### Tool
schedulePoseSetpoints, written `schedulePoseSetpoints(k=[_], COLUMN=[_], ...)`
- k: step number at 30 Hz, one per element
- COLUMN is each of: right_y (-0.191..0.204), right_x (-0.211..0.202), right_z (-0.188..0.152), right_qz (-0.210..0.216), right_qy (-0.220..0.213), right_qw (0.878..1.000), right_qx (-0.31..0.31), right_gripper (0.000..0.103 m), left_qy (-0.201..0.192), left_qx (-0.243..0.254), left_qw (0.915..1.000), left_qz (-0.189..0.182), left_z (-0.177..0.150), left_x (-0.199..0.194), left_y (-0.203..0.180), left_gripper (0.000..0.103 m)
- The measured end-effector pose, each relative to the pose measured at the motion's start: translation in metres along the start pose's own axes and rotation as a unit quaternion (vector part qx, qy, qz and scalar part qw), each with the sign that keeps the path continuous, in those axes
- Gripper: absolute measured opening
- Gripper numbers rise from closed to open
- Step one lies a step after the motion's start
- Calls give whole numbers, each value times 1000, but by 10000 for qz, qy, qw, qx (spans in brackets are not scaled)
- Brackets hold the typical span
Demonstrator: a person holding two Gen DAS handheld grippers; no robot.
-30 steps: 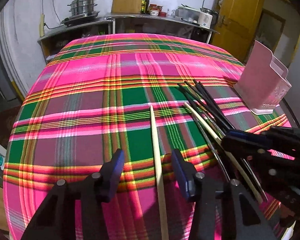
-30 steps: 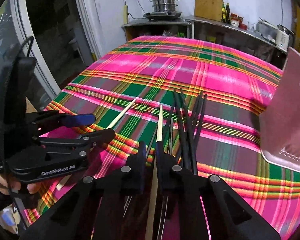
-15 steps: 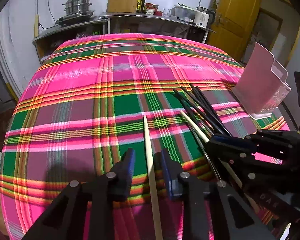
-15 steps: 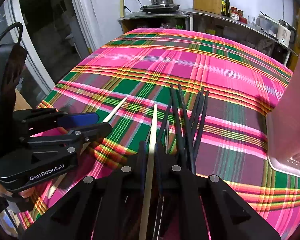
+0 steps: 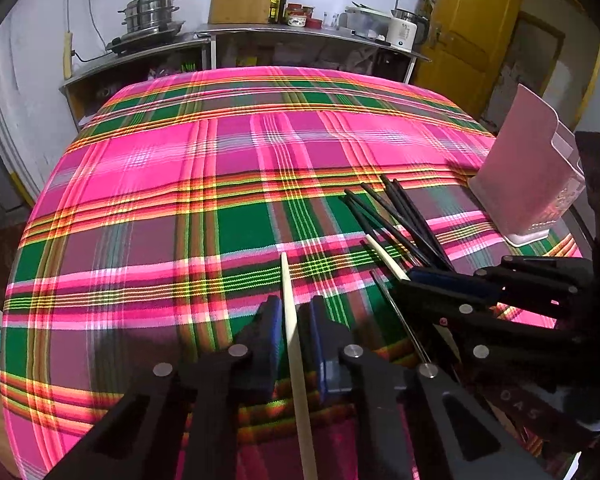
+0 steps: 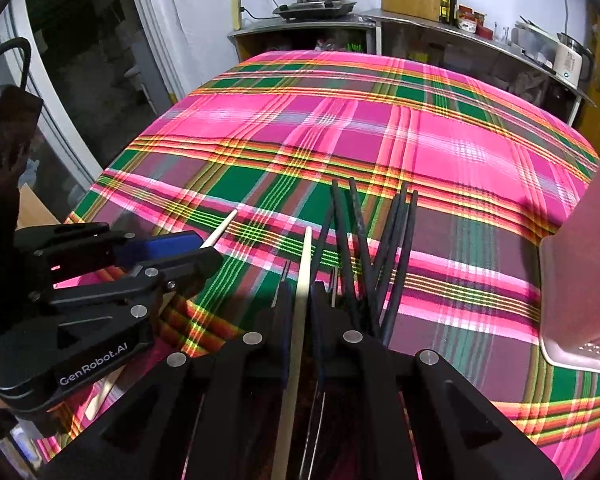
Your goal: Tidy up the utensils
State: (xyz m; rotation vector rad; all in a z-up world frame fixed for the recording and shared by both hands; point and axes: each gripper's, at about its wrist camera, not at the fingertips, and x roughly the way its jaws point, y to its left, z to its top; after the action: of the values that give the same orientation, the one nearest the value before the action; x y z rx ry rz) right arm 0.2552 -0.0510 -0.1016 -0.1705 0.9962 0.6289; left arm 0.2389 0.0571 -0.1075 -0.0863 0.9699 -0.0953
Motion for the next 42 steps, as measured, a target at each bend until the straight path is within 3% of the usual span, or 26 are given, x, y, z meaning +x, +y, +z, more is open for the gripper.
schedulePoseSetpoints(k=[4, 20, 30, 42], right_y=[-3, -4, -14, -10], right_x=[2, -24, -13, -43], right_z=[4, 12, 10, 19], right_qz=[71, 231, 331, 372], right_qy=[38, -237, -69, -416], right_qw=[9999, 9993, 9985, 9979], right_qx=[60, 195, 433, 337], right_gripper=[9, 8, 8, 7], left_qy=[24, -169, 17, -203], left_qx=[-7, 88, 2, 131], left_qw=[10000, 9997, 9998, 9995], left_qz=[6, -172, -201, -221], left_z=[2, 12, 8, 15], left_x=[1, -24, -14, -40], left_y=[2, -7, -1, -6], left_gripper=[6, 6, 6, 6])
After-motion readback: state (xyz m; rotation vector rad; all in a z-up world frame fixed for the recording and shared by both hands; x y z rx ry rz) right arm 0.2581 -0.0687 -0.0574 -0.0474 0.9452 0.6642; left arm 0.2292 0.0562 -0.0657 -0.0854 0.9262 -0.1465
